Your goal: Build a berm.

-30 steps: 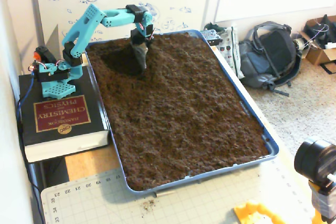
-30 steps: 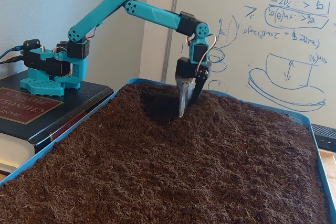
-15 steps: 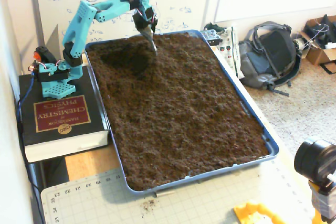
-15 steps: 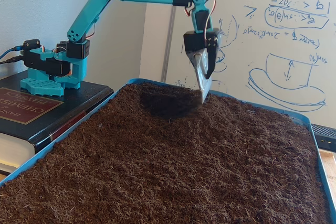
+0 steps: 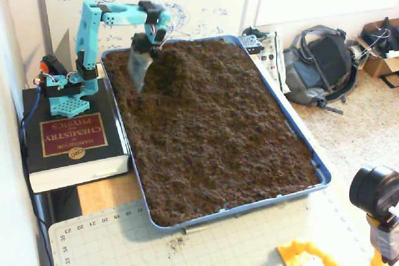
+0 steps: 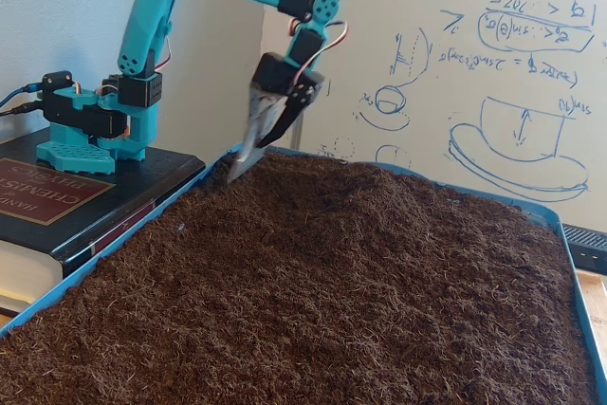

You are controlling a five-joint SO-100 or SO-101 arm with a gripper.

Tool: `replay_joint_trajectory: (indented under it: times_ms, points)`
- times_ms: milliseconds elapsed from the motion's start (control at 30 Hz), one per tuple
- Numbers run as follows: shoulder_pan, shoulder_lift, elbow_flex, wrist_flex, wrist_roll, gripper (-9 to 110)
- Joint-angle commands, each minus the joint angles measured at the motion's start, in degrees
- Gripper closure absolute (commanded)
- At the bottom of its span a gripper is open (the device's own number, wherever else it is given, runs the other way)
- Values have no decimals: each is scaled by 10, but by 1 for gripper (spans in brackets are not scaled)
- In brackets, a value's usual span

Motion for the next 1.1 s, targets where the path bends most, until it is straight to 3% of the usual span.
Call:
replay_joint_trajectory:
  times_ms: [0,200,500,1067]
  points:
    - [34,65,57,-60,-4,101]
    - [52,55,143,-203,-8,101]
    - [68,-20,172,-272,-9,101]
    - [74,-200,-120,-316,-27,101]
